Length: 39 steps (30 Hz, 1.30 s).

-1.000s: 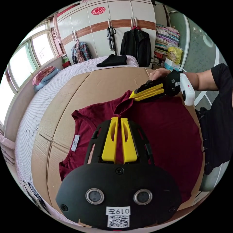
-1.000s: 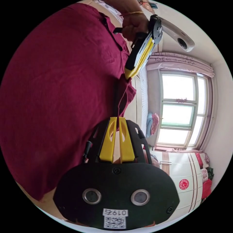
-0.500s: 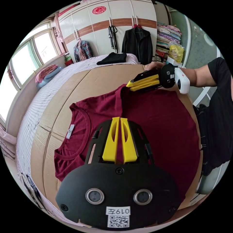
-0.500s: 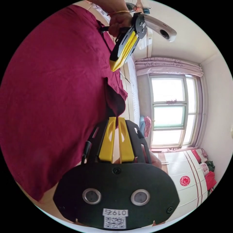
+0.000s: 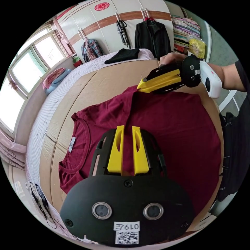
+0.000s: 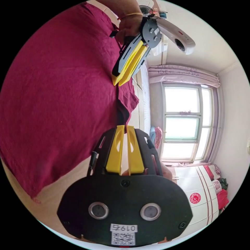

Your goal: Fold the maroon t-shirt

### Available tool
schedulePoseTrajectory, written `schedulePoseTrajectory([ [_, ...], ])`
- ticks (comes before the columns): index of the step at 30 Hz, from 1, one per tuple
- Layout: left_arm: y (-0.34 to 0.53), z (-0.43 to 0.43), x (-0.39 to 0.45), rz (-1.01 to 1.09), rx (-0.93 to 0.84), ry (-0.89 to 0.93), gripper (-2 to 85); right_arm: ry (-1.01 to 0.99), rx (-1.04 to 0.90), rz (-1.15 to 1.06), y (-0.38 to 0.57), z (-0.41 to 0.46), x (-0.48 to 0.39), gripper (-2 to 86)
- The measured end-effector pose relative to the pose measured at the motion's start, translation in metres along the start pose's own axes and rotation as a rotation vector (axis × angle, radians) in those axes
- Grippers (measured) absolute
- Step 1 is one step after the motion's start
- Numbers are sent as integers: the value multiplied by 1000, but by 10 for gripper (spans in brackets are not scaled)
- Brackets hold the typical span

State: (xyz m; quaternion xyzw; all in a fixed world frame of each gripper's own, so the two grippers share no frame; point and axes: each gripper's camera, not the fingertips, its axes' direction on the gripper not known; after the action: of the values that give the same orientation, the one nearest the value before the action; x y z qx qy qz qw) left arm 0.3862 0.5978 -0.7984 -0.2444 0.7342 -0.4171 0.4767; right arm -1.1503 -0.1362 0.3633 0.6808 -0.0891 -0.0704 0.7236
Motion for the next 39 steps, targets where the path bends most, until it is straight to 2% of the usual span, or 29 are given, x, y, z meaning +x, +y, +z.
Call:
schedulePoseTrajectory([
  [7, 16, -6, -9, -119, 48, 11, 18, -92, 30, 121, 17, -1, -4, -9],
  [9, 29, -7, -21, -245, 61, 78, 25, -138, 45, 167, 20, -5, 0, -10],
  [11, 39, -2, -33, -391, 26, 112, 36, -98, 40, 277, 25, -9, 8, -10],
  [13, 52, 2, -41, -522, 30, 171, 44, -74, -37, 376, 28, -2, 14, -10],
  [16, 68, 12, -45, -722, 98, 299, 58, -241, -78, 553, 34, 7, 29, -10],
  [18, 71, 23, -40, -820, 82, 281, 67, -316, -90, 661, 37, 8, 38, -10],
  [20, 70, 31, -34, -884, 30, 215, 67, -280, -95, 732, 40, 4, 41, -10],
  [23, 74, 38, -25, -978, 42, 161, 63, -135, -75, 748, 39, -4, 31, -10],
  [26, 82, 40, -24, -1045, 121, 223, 61, -11, -59, 760, 41, -14, 23, -9],
  [31, 101, 38, -21, -1126, 179, 193, 61, 52, 71, 903, 62, -40, 33, -6],
  [35, 116, 42, -22, -1169, 205, 217, 61, -56, 93, 768, 53, -53, 34, 21],
  [39, 123, 43, -21, -1210, 255, 195, 64, -124, 115, 741, 47, -64, 41, 54],
])
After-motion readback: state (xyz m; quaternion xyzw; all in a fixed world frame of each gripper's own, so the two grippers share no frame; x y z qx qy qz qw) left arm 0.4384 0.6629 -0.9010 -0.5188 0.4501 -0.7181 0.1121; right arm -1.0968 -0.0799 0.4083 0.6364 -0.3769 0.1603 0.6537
